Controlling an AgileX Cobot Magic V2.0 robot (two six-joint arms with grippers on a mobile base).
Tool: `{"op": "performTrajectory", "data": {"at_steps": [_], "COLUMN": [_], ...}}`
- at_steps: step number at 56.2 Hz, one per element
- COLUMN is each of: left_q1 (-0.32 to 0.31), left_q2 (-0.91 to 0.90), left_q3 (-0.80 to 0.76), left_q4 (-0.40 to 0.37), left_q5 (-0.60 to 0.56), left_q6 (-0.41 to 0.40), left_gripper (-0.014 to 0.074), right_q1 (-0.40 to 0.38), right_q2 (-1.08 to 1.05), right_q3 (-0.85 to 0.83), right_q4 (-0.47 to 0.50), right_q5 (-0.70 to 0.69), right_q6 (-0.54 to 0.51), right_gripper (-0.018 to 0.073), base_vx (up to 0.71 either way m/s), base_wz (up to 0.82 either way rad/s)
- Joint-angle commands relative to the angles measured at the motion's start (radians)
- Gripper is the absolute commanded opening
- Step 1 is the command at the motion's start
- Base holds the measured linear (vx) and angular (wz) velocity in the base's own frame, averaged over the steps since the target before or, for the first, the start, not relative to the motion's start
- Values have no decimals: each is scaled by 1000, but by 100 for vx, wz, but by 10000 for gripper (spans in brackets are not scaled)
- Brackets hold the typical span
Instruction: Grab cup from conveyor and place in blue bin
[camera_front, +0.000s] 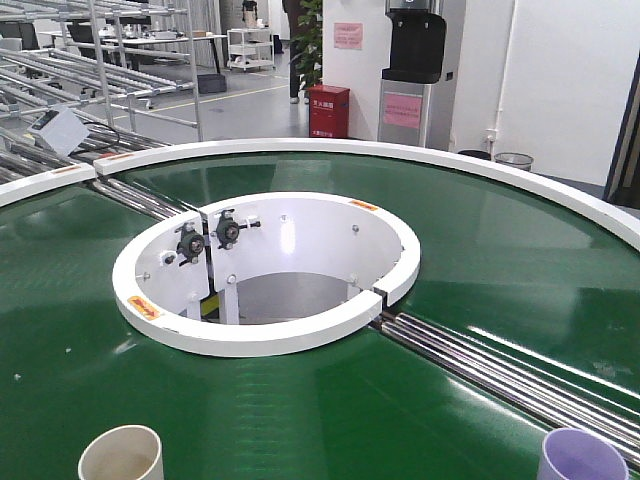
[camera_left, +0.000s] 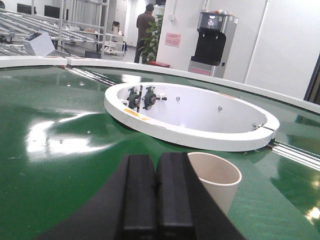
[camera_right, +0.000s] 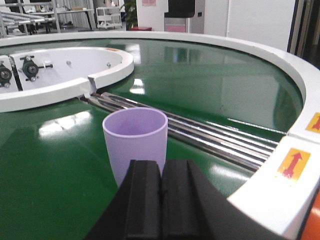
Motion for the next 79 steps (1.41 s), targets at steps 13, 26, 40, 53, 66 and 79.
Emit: {"op": "performTrajectory", "data": {"at_steps": [13,26,40,53,66,79], "left_q1": [2,2,2,2,2,2], "left_q2": [-11,-9,158,419,640,814], "left_q3": [1,-164,-481,-567,-565,-565], "left_q4": [-10,10,10,9,9,-8], "left_q5": [-191,-164,111,275,307,235], "left_q6": [-22,21,179,234,234,207], "left_gripper": [1,4,4,24,180,440], "right_q1": [-5,-8,-8,-8,-8,-8], "right_q2": [-7,31,287,510,664,718], "right_q3": [20,-115,-458,-518,-518,-518], "right_q4": [0,57,18,27,27,27], "right_q5": [-235,-158,15,44,47,37], "right_q6": [-1,14,-11,-4,-4,-4], "right_gripper": [-9,-9,-8,8,131,376], "base_vx": [0,0,0,0,0,0], "base_wz": [0,0,0,0,0,0]}}
